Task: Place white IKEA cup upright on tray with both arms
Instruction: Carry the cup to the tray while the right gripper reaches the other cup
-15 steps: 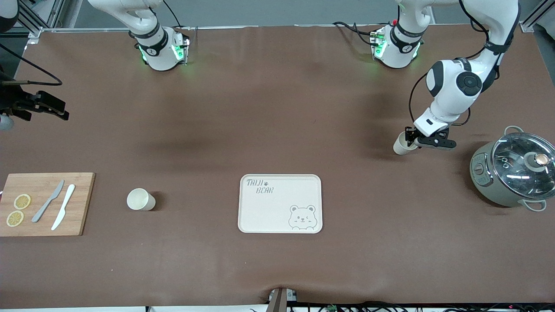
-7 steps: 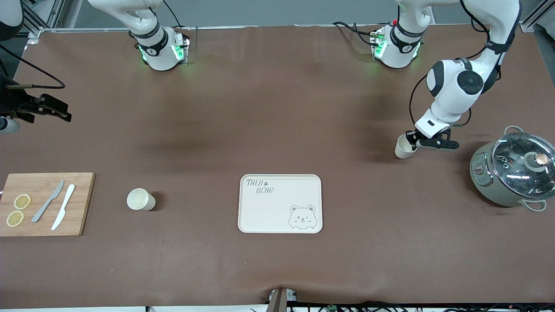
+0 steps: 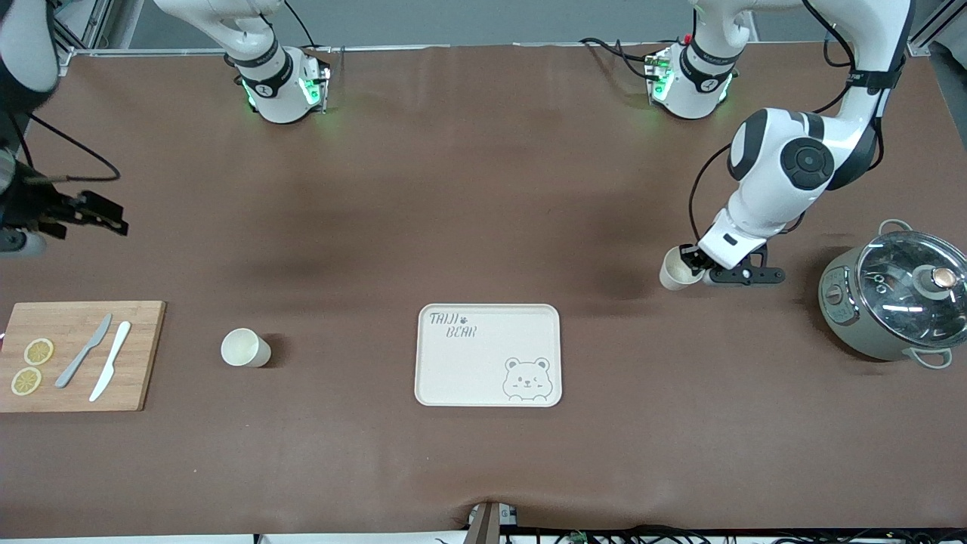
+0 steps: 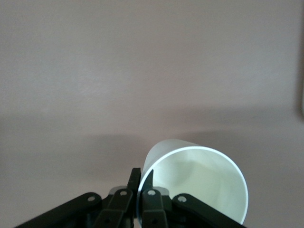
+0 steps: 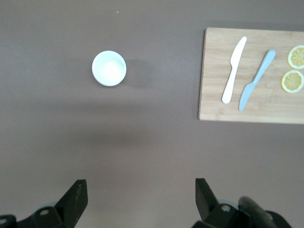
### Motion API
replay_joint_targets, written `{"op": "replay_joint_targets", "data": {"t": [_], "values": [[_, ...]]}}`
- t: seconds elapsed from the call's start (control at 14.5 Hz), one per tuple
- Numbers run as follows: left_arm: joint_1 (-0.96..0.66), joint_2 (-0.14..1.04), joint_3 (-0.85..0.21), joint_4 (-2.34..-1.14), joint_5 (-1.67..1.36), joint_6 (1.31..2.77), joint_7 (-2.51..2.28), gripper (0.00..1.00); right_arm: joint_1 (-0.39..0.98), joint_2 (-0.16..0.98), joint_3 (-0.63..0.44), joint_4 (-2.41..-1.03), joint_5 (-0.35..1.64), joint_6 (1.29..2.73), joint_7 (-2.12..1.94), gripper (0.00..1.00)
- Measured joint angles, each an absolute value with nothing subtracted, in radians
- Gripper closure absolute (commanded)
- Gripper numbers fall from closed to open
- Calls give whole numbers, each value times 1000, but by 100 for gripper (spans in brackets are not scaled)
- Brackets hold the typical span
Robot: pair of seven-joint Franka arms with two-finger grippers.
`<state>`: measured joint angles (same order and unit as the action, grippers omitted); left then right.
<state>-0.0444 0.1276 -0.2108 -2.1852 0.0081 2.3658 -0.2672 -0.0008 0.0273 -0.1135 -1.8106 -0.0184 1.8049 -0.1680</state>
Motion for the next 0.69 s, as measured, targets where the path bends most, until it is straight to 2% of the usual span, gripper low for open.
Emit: {"op": "replay_joint_targets", "data": {"t": [0.34, 0.69], "values": [[-176, 313, -222, -1863, 8, 2170, -492, 100, -1, 156, -111, -1845, -18, 1916, -169, 0], [-284, 503, -221, -1629, 8, 2135, -647, 100, -1, 248, -106, -1844, 70, 2059, -169, 0]]}}
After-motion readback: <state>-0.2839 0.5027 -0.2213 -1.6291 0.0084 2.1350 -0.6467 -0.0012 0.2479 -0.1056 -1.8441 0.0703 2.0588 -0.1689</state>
